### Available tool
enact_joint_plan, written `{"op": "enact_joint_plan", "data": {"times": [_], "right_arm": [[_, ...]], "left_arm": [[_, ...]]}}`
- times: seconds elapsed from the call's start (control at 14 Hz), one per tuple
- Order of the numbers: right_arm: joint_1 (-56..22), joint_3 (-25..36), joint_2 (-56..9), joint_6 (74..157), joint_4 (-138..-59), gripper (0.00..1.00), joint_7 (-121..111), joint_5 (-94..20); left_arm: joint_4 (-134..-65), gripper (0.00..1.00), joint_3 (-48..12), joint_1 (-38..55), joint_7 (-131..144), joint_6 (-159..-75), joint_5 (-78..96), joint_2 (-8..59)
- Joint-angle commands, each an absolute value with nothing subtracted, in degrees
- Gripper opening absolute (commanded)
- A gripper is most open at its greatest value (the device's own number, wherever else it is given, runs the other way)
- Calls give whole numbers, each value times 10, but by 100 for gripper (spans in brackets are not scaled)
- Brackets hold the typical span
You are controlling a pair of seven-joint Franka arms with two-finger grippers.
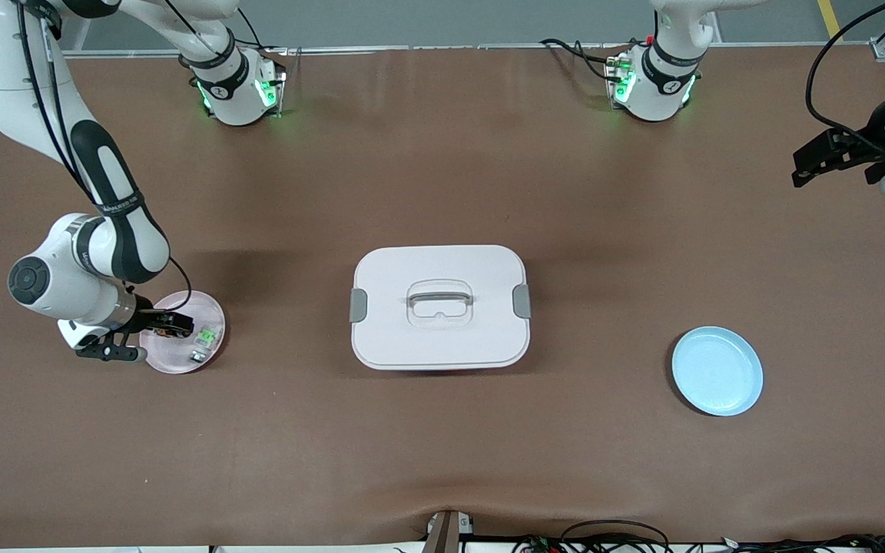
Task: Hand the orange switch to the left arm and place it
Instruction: 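Grasp the black-and-orange switch on the white plate with the right gripper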
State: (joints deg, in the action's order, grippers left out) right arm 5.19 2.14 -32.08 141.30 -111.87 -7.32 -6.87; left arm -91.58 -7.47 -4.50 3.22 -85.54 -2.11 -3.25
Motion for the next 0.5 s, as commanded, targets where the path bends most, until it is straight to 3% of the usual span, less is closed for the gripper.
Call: {"op": "enact_joint_plan", "data": {"times": [0.0, 0.14, 0.21, 0.29, 0.36, 0.43], "right_arm": [[55, 19, -328, 1412, -1105, 100, -84, -80], [56, 19, -328, 1412, -1105, 100, -85, -80], [55, 19, -328, 1412, -1105, 87, -89, -80], [57, 19, -328, 1412, -1105, 38, -104, -80], [57, 19, -328, 1412, -1105, 14, -111, -80], [59, 19, -328, 1412, -1105, 0, -112, -80]], "left_arm": [[-908, 100, -76, -47, 18, -858, -26, -26], [-908, 100, -76, -47, 18, -858, -26, -26], [-909, 100, -76, -47, 18, -858, -26, -26], [-908, 100, -76, -47, 18, -858, -26, -26], [-909, 100, -76, -47, 18, -858, -26, -25], [-910, 100, -76, -47, 18, -858, -26, -25]]}}
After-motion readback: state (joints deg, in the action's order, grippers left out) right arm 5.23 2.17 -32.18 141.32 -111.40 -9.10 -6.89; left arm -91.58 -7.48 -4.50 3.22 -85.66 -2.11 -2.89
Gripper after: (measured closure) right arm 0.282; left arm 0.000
